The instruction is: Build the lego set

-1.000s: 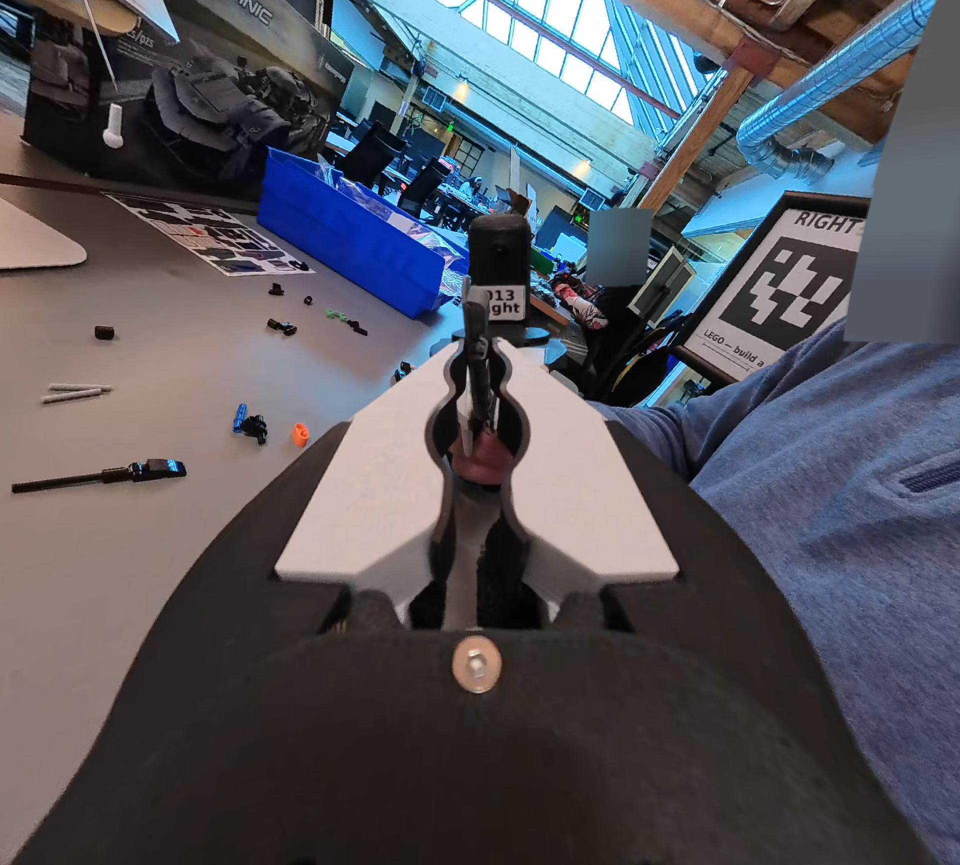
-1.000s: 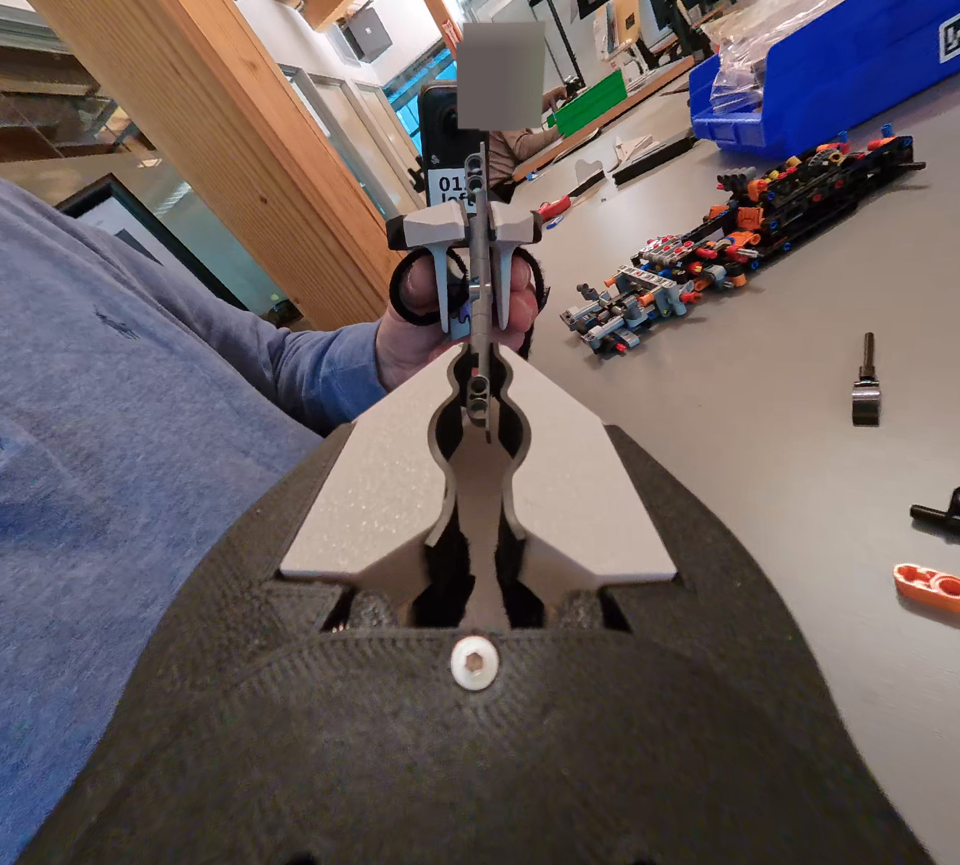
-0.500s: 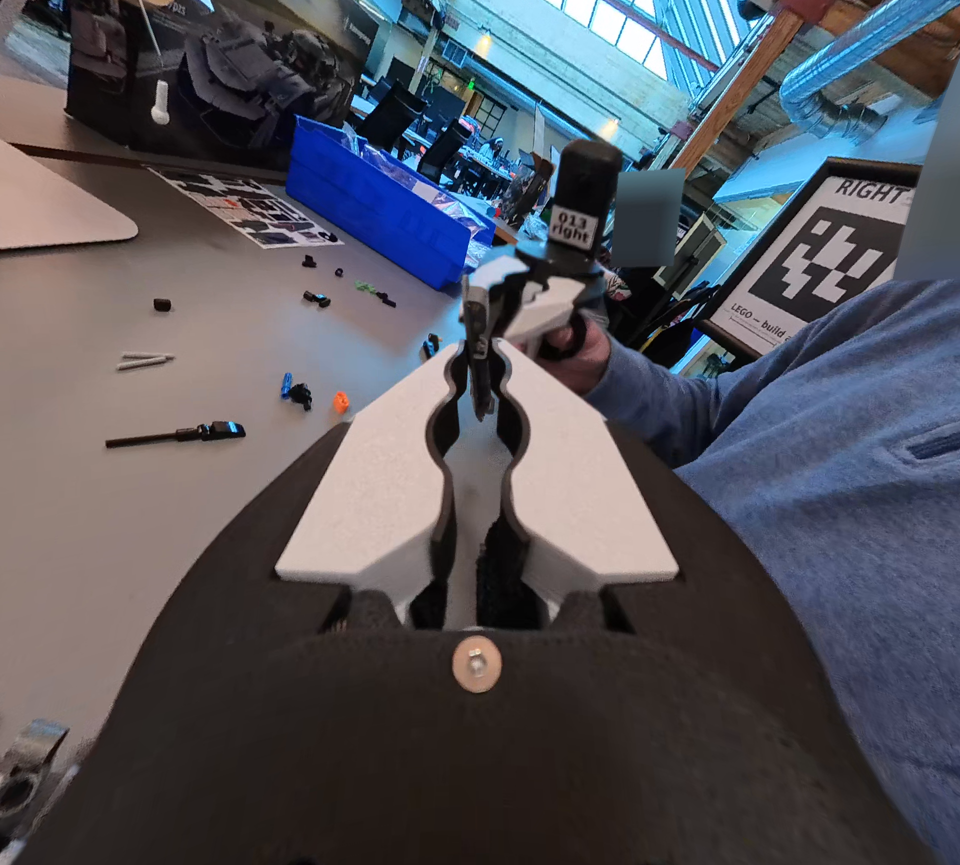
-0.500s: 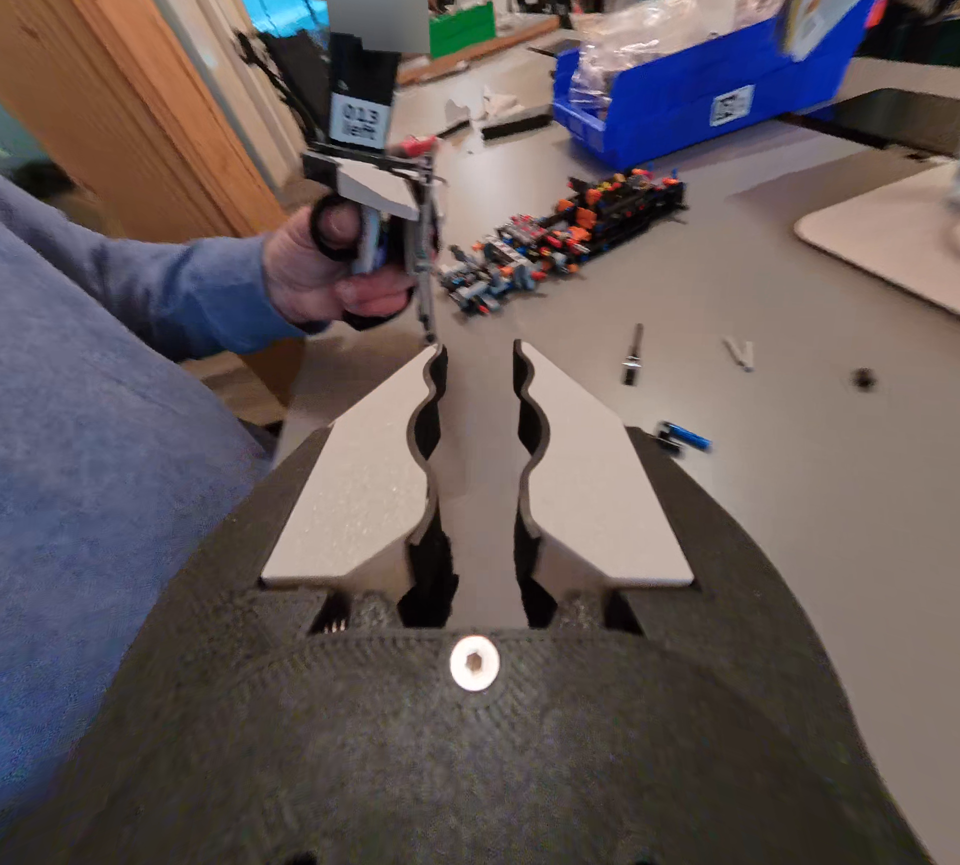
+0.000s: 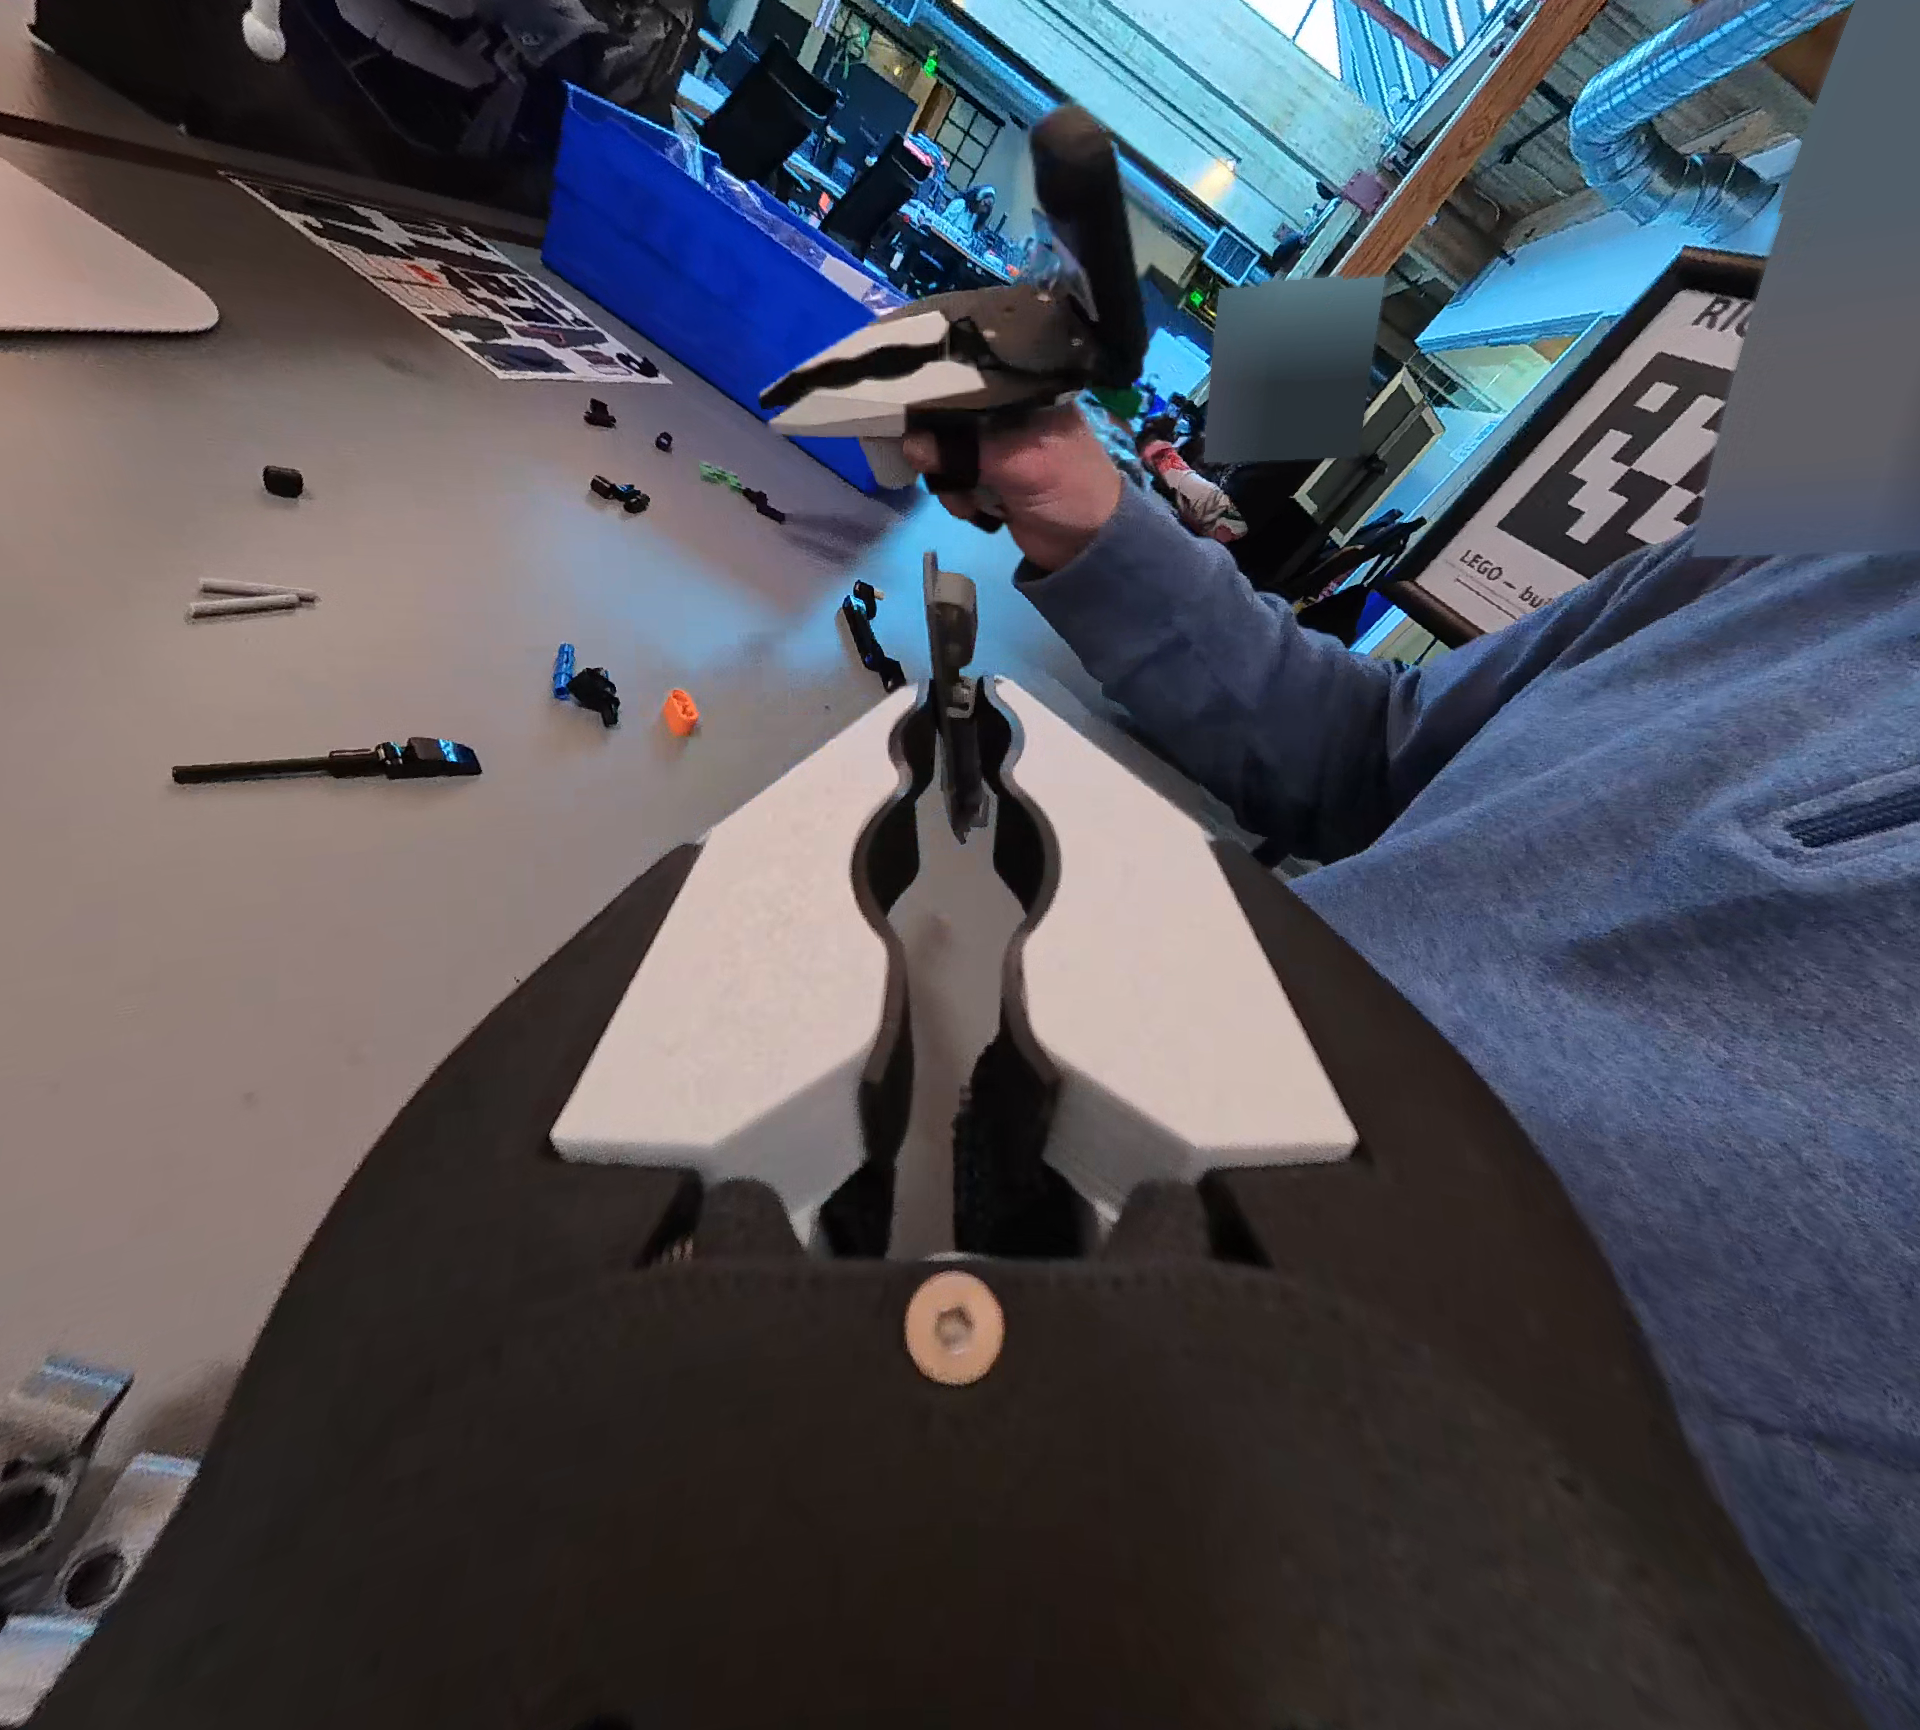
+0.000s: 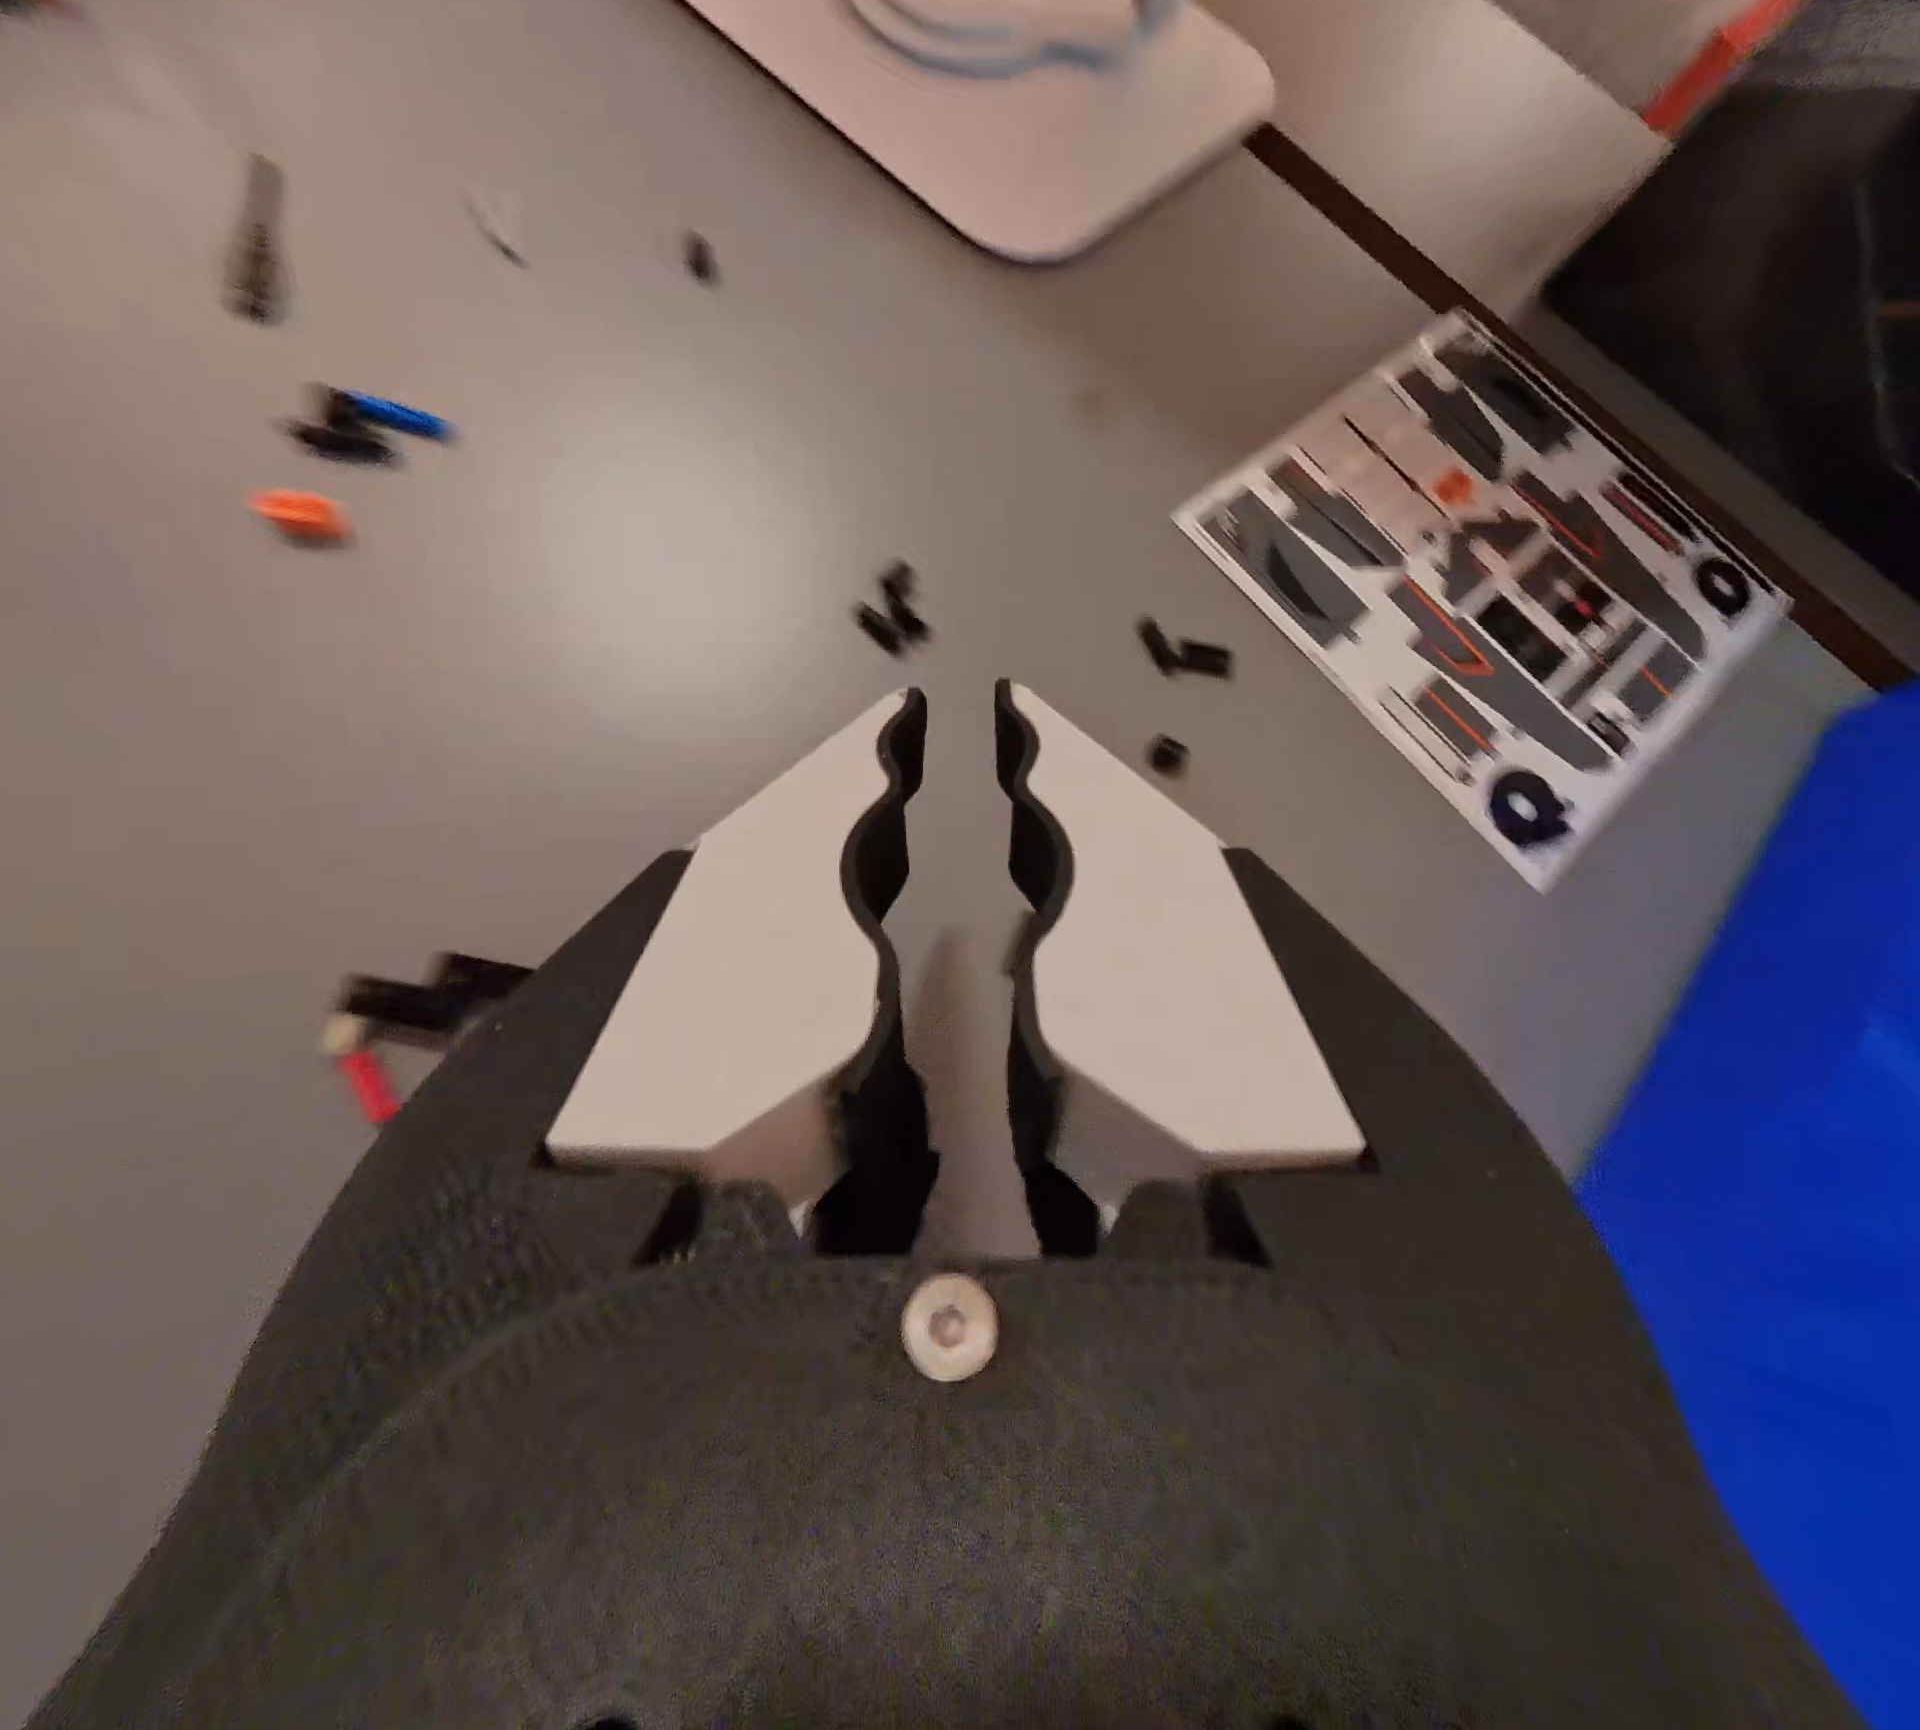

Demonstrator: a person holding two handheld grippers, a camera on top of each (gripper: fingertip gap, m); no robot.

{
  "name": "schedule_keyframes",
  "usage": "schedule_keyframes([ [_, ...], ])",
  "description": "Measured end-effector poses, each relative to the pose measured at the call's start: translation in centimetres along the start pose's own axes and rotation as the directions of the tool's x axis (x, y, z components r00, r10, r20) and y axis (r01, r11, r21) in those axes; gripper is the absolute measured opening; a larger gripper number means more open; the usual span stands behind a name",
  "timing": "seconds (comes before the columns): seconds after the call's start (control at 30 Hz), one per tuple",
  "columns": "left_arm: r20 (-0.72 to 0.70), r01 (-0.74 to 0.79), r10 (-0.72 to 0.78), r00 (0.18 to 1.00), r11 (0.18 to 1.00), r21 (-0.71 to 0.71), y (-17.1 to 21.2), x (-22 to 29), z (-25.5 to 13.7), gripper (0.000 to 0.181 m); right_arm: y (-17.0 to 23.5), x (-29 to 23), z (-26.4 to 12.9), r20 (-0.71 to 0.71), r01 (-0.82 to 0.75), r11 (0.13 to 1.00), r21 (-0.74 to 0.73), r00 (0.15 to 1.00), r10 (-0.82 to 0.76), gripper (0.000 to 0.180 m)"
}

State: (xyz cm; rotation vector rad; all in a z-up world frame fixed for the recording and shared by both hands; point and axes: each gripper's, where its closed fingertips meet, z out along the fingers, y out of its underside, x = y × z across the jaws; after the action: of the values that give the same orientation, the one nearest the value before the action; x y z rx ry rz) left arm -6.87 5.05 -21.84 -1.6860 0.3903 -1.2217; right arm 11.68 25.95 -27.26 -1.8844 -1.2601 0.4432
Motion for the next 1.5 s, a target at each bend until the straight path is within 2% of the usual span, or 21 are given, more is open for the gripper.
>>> schedule_keyframes([
  [0.03, -0.001, 0.000, 0.000, 1.000, 1.000, -0.006, 0.1, -0.1, 0.0, 0.005, 0.7, 1.1, 0.4, -0.031, 0.001, 0.999, -0.032, 1.000, -0.002, 0.010],
  [0.2, 0.007, 0.000, 0.000, 1.000, 1.000, -0.020, 0.3, -0.7, 0.2, 0.005, 1.4, 2.4, 3.1, 0.002, 0.038, 0.996, -0.082, 0.999, -0.038, 0.013],
  [0.37, 0.015, 0.011, -0.010, 1.000, 1.000, -0.025, 0.4, -1.4, 0.4, 0.005, 1.9, 5.1, 5.8, -0.047, 0.145, 0.974, -0.173, 0.987, -0.155, 0.016],
  [0.57, 0.021, 0.007, -0.006, 1.000, 1.000, -0.030, 0.2, -1.7, 0.3, 0.005, 2.6, 5.5, 7.1, 0.027, 0.087, 0.976, -0.202, 0.996, -0.083, 0.013],
  [0.9, 0.012, 0.016, -0.016, 1.000, 0.999, -0.042, 0.4, -1.9, 0.7, 0.005, 2.2, 4.4, 7.5, 0.117, 0.059, 0.978, -0.202, 0.992, -0.036, 0.002],
  [1.03, 0.010, 0.014, -0.013, 1.000, 0.999, -0.046, 0.4, -1.8, 0.7, 0.005, 2.2, 3.1, 7.0, 0.150, 0.065, 0.979, -0.194, 0.988, -0.036, 0.004],
  [1.13, 0.005, 0.014, -0.014, 1.000, 0.999, -0.051, 0.4, -1.8, 0.8, 0.005, 2.6, 2.6, 6.6, 0.154, 0.073, 0.975, -0.209, 0.987, -0.041, 0.012],
  [1.4, -0.002, 0.013, -0.013, 1.000, 0.998, -0.058, 0.5, -1.7, 1.0, 0.005, 2.8, 2.4, 6.4, 0.186, 0.050, 0.983, -0.175, 0.982, -0.017, 0.006],
  [1.5, -0.001, 0.014, -0.014, 1.000, 0.998, -0.058, 0.5, -1.7, 1.2, 0.005, 2.7, 2.2, 6.5, 0.200, 0.021, 0.984, -0.179, 0.980, 0.016, 0.013],
])
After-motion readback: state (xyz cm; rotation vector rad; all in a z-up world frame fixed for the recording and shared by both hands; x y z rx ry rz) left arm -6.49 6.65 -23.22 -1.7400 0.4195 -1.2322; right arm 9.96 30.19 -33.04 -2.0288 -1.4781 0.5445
